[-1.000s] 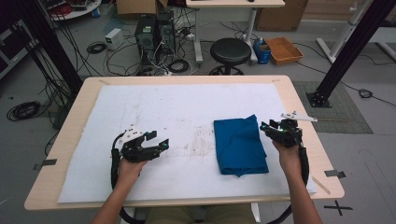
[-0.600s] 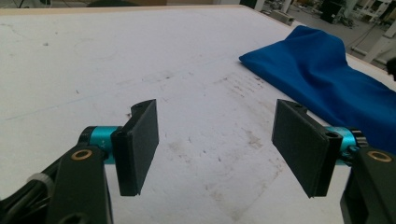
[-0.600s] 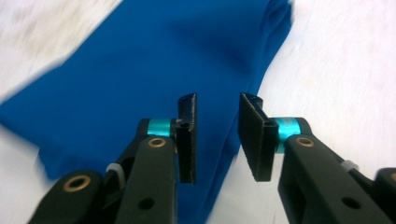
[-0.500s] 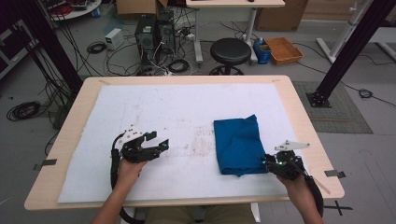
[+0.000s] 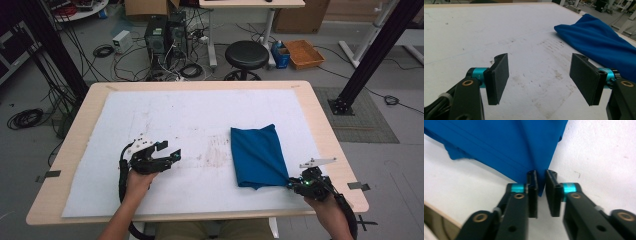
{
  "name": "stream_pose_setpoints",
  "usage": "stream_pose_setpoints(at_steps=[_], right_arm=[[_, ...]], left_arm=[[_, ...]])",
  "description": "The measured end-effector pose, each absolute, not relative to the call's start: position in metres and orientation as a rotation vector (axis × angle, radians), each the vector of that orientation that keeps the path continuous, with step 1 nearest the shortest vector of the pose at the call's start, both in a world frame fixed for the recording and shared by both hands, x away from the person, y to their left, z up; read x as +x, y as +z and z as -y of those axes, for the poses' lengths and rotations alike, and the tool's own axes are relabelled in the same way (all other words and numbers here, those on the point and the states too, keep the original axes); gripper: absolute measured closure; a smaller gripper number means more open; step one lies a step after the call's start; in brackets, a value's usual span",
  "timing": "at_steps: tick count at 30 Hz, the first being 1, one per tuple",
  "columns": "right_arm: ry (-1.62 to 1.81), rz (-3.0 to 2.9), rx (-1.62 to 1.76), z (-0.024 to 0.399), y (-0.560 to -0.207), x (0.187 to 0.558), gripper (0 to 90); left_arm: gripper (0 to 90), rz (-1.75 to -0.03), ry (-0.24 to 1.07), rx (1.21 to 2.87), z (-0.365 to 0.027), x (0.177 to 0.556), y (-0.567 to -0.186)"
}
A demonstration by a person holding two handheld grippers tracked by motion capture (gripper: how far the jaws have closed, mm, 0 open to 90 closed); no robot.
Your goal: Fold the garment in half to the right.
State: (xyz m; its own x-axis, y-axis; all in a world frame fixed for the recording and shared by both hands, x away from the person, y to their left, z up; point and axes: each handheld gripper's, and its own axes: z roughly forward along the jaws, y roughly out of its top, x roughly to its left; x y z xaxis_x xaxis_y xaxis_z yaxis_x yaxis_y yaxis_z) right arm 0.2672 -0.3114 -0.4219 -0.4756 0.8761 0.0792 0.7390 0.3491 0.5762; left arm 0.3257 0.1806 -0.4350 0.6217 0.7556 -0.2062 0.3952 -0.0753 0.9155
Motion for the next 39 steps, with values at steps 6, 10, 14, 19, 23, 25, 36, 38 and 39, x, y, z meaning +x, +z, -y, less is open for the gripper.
stream_pose_setpoints(at_steps=[6, 10, 14, 19, 23, 25, 36, 38, 39], right_arm=[[1.112, -2.258, 1.254, 0.283, -0.4, 0.271, 62.9], [1.204, -2.415, 1.072, 0.231, -0.413, 0.284, 75.4], [1.058, -2.545, 0.981, 0.193, -0.432, 0.294, 82.6], [1.076, -2.561, 0.938, 0.185, -0.438, 0.29, 85.0], [1.216, -2.528, 1.006, 0.199, -0.431, 0.296, 69.4], [1.247, -2.403, 1.093, 0.216, -0.421, 0.304, 66.9], [0.971, -2.027, 1.412, 0.269, -0.424, 0.401, 74.8], [0.887, -2.037, 1.462, 0.275, -0.434, 0.411, 76.1], [0.851, -2.041, 1.478, 0.277, -0.437, 0.413, 76.3]], left_arm=[[31.9, -0.956, 0.382, 1.705, -0.178, 0.327, -0.437], [31.9, -0.95, 0.381, 1.707, -0.178, 0.327, -0.437], [31.9, -0.958, 0.378, 1.693, -0.18, 0.327, -0.436], [31.9, -0.961, 0.378, 1.699, -0.181, 0.327, -0.437], [31.9, -0.961, 0.38, 1.695, -0.181, 0.326, -0.436], [31.9, -0.964, 0.379, 1.696, -0.181, 0.326, -0.436], [31.9, -0.957, 0.379, 1.7, -0.18, 0.327, -0.437], [31.9, -0.957, 0.376, 1.698, -0.18, 0.327, -0.437], [31.9, -0.958, 0.376, 1.696, -0.18, 0.327, -0.437]])
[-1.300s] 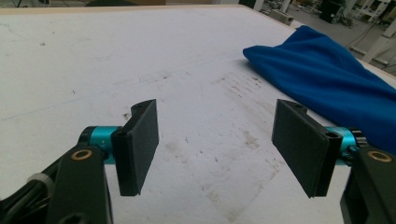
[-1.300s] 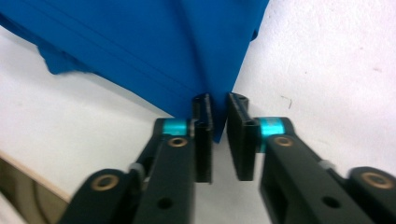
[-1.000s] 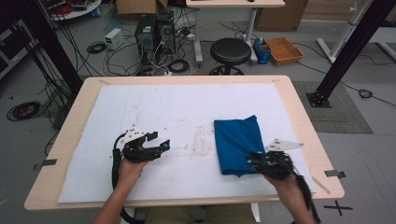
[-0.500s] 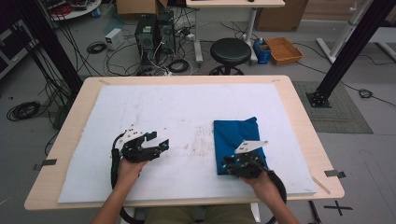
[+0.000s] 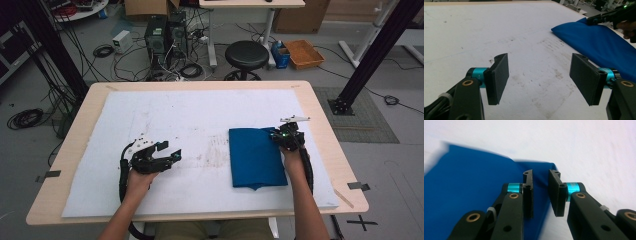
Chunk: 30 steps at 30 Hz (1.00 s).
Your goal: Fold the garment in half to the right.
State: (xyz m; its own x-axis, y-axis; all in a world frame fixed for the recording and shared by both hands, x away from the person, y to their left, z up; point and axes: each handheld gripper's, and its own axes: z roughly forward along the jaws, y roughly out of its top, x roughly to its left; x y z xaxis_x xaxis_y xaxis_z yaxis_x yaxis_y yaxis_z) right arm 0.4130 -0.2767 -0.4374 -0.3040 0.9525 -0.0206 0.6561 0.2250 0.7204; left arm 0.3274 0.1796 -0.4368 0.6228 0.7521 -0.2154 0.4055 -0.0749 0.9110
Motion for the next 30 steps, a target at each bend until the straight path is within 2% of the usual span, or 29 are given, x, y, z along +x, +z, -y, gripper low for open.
stream_pose_setpoints(at_steps=[4, 6, 9, 13, 19, 21, 24, 27, 30], right_arm=[[0.884, -2.004, 1.518, 0.289, -0.442, 0.413, 75.3], [0.964, -1.987, 1.51, 0.293, -0.438, 0.41, 68.4], [1.096, -1.905, 1.443, 0.294, -0.424, 0.4, 67.8], [1.064, -1.952, 1.371, 0.287, -0.42, 0.404, 77.4], [0.889, -2.022, 1.452, 0.279, -0.447, 0.43, 81.9], [0.906, -1.964, 1.507, 0.281, -0.448, 0.434, 81.3], [0.921, -1.901, 1.547, 0.286, -0.446, 0.434, 75.5], [1.068, -1.828, 1.528, 0.29, -0.437, 0.43, 73.2], [1.055, -1.896, 1.485, 0.285, -0.434, 0.432, 72.4]], left_arm=[[31.9, -0.958, 0.375, 1.698, -0.18, 0.328, -0.437], [31.9, -0.956, 0.377, 1.697, -0.179, 0.328, -0.437], [31.9, -0.955, 0.374, 1.705, -0.179, 0.328, -0.437], [31.9, -0.954, 0.376, 1.707, -0.177, 0.327, -0.437], [31.9, -0.951, 0.369, 1.707, -0.177, 0.325, -0.438], [31.9, -0.945, 0.365, 1.704, -0.177, 0.325, -0.438], [31.9, -0.95, 0.365, 1.702, -0.177, 0.326, -0.438], [31.9, -0.955, 0.368, 1.703, -0.177, 0.327, -0.438], [31.9, -0.955, 0.369, 1.705, -0.177, 0.326, -0.438]])
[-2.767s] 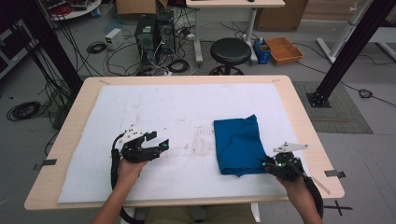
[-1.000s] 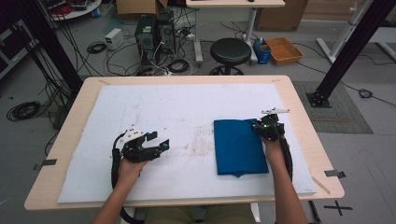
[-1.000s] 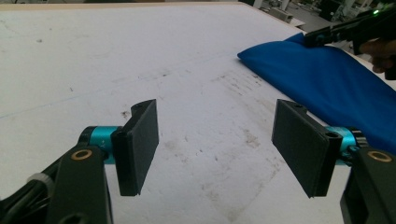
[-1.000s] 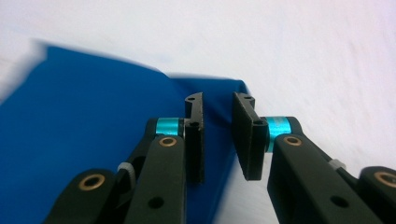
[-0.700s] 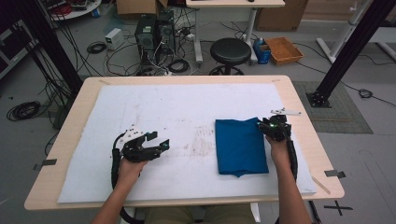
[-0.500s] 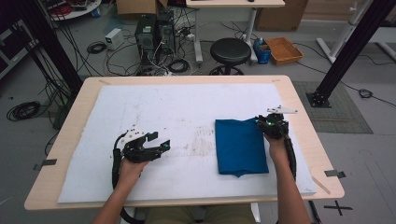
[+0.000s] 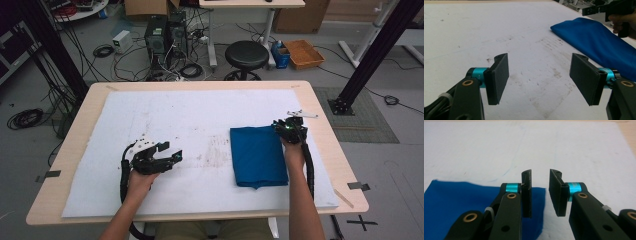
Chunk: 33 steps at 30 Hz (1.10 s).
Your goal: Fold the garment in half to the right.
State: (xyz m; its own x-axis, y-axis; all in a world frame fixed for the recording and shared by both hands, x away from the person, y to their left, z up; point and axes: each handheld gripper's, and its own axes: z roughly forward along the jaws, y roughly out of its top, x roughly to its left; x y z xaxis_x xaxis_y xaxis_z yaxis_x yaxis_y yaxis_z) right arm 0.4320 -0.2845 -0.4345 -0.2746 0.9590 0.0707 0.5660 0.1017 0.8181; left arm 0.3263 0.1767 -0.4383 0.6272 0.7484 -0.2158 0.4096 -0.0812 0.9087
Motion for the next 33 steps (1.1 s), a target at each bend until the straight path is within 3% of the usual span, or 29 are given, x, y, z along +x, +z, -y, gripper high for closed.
stream_pose_setpoints(at_steps=[4, 7, 10, 11, 15, 17, 20, 22, 27, 31, 33], right_arm=[[0.9, -1.994, 1.515, 0.276, -0.448, 0.439, 70.7], [1.024, -1.94, 1.565, 0.282, -0.441, 0.436, 54.6], [1.147, -1.935, 1.482, 0.289, -0.424, 0.416, 52.4], [1.158, -1.95, 1.441, 0.291, -0.419, 0.407, 53.5], [1.151, -2.111, 1.279, 0.294, -0.418, 0.37, 75.1], [1.048, -2.199, 1.245, 0.291, -0.426, 0.359, 79.4], [0.96, -2.28, 1.252, 0.293, -0.438, 0.355, 78.2], [0.958, -2.296, 1.261, 0.296, -0.438, 0.352, 71.3], [1.093, -2.192, 1.204, 0.308, -0.423, 0.335, 35.3], [1.183, -2.05, 1.117, 0.318, -0.408, 0.317, 21.9], [1.208, -2.003, 1.098, 0.323, -0.404, 0.309, 21.2]], left_arm=[[31.9, -0.954, 0.368, 1.702, -0.177, 0.326, -0.438], [31.9, -0.958, 0.363, 1.696, -0.179, 0.326, -0.438], [31.9, -0.955, 0.366, 1.694, -0.179, 0.327, -0.437], [31.9, -0.953, 0.369, 1.694, -0.179, 0.327, -0.437], [31.9, -0.949, 0.371, 1.69, -0.179, 0.327, -0.436], [31.9, -0.95, 0.371, 1.686, -0.179, 0.327, -0.436], [31.9, -0.945, 0.377, 1.673, -0.179, 0.328, -0.435], [31.9, -0.937, 0.379, 1.67, -0.18, 0.328, -0.434], [30.6, -0.928, 0.395, 1.643, -0.189, 0.33, -0.43], [30.0, -0.89, 0.446, 1.639, -0.195, 0.329, -0.427], [27.9, -0.852, 0.476, 1.622, -0.199, 0.328, -0.426]])
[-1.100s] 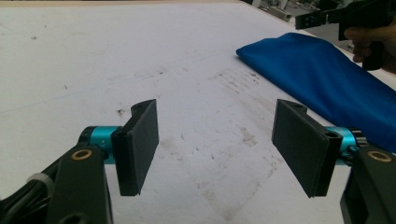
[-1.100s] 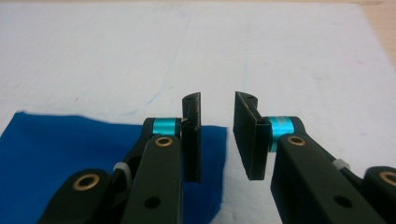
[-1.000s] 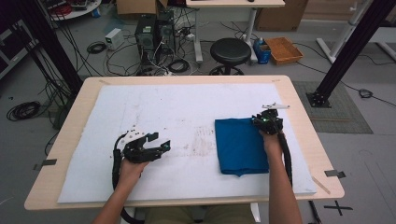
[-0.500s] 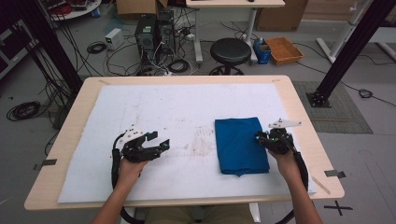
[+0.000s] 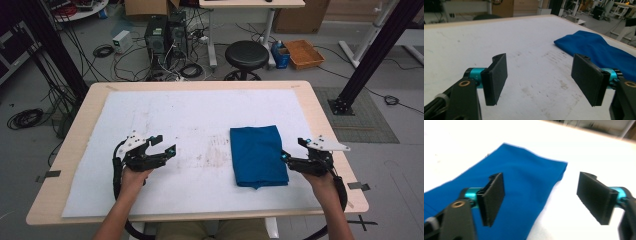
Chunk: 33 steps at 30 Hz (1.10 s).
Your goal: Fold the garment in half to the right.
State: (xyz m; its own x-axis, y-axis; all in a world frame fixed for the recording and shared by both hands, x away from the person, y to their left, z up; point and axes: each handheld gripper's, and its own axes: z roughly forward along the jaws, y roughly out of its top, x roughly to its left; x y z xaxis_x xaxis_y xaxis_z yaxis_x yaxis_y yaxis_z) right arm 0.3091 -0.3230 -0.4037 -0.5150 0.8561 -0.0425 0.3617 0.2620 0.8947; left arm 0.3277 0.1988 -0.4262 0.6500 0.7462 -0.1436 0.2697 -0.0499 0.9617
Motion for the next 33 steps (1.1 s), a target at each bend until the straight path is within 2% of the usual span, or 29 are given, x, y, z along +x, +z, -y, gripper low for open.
stream_pose_setpoints(at_steps=[9, 33], right_arm=[[1.26, -1.913, 1.129, 0.34, -0.403, 0.298, 21.0], [1.25, -1.903, 1.175, 0.343, -0.41, 0.3, 21.0]], left_arm=[[27.2, -0.825, 0.518, 1.607, -0.209, 0.326, -0.423], [27.2, -0.816, 0.524, 1.611, -0.209, 0.322, -0.427]])
